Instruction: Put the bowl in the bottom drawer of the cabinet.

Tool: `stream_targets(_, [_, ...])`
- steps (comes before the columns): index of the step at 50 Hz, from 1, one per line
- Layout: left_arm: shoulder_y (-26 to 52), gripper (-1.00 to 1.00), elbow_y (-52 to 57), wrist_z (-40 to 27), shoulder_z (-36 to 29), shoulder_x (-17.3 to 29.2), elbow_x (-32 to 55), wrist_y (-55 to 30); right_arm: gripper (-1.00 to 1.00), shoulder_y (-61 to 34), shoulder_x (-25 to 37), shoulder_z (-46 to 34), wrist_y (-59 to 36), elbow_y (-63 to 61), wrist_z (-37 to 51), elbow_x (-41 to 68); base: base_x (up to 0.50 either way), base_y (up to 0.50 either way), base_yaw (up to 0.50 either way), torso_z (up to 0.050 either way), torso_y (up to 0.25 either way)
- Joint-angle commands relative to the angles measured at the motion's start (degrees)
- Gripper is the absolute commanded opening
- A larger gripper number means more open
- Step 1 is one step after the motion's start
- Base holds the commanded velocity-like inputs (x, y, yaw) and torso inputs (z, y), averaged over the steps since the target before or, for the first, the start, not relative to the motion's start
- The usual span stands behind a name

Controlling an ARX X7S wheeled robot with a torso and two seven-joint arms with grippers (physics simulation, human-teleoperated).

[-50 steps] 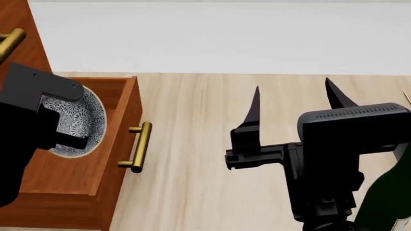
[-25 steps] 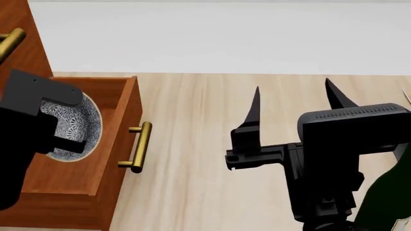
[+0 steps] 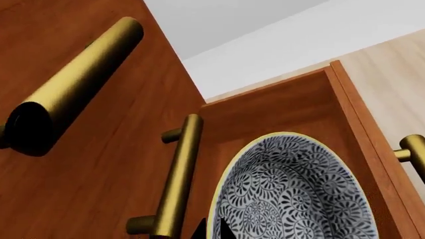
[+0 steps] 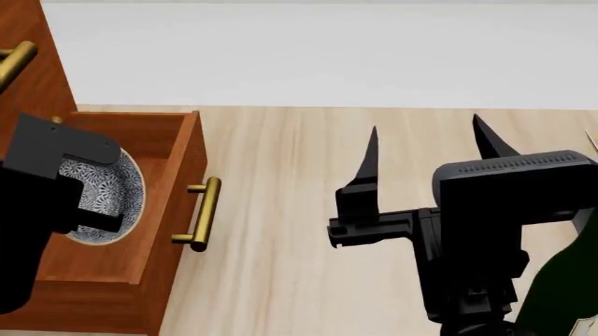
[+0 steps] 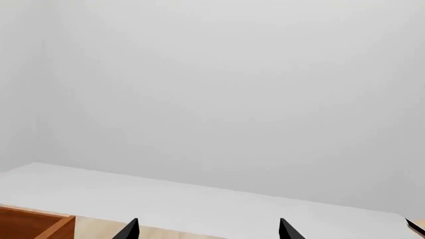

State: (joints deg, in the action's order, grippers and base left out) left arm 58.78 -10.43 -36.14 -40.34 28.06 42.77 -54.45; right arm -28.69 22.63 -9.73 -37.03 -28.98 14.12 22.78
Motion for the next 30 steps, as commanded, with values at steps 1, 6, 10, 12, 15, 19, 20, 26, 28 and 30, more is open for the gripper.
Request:
stream_targets(1, [-0.25,-1.0,-1.44,0.19,-0.19,-0.21,-1.63,1.17,1.0,-0.01,0.1,-0.13,0.25,0.27,0.04,0.1,0.0,0.0,0.0,0.0,0.0])
stream_targets(6, [-0.55,-1.0,-1.76,0.4,-0.42,-0.3,-1.77,1.48,1.0,-0.12,0.08,-0.25,0.27,0.35,0.06,0.16,0.0,0.0,0.0,0.0,0.0])
stream_targets(10, [-0.75,-1.0,-2.5,0.65,-0.73,-0.53,-2.11,1.99,1.0,-0.07,0.11,-0.3,0.41,0.47,0.09,0.15,0.0,0.0,0.0,0.0,0.0])
stream_targets(12, [-0.8,-1.0,-2.74,0.78,-0.79,-0.59,-2.15,2.12,1.0,-0.05,0.14,-0.27,0.42,0.46,0.14,0.19,0.0,0.0,0.0,0.0,0.0])
stream_targets(15, [-0.9,-1.0,-3.28,1.0,-0.95,-0.75,-2.34,2.48,1.0,-0.01,0.16,-0.3,0.51,0.47,0.14,0.22,0.0,0.0,0.0,0.0,0.0])
stream_targets(19, [-1.1,-1.0,-3.96,1.16,-1.21,-0.92,-2.69,2.97,1.0,-0.03,0.17,-0.37,0.63,0.63,0.15,0.23,0.0,0.0,0.0,0.0,0.003])
stream_targets(20, [-1.09,-1.0,-4.18,1.25,-1.25,-0.98,-2.73,3.04,1.0,-0.02,0.18,-0.38,0.67,0.65,0.15,0.23,0.0,0.0,0.0,0.0,0.0])
stream_targets(26, [-1.26,-1.0,-5.19,1.59,-1.51,-1.23,-3.1,3.72,1.0,-0.06,0.2,-0.49,0.72,0.75,0.2,0.29,0.0,0.0,0.0,0.0,0.0])
stream_targets(28, [-1.37,-1.0,-5.42,1.73,-1.58,-1.3,-3.14,3.88,1.0,-0.05,0.23,-0.51,0.69,0.69,0.25,0.3,0.0,0.0,0.0,0.0,0.0])
stream_targets(30, [-1.38,-1.0,-5.63,1.78,-1.62,-1.37,-3.18,3.94,1.0,-0.06,0.24,-0.53,0.71,0.72,0.27,0.33,0.0,0.0,0.0,0.0,0.0])
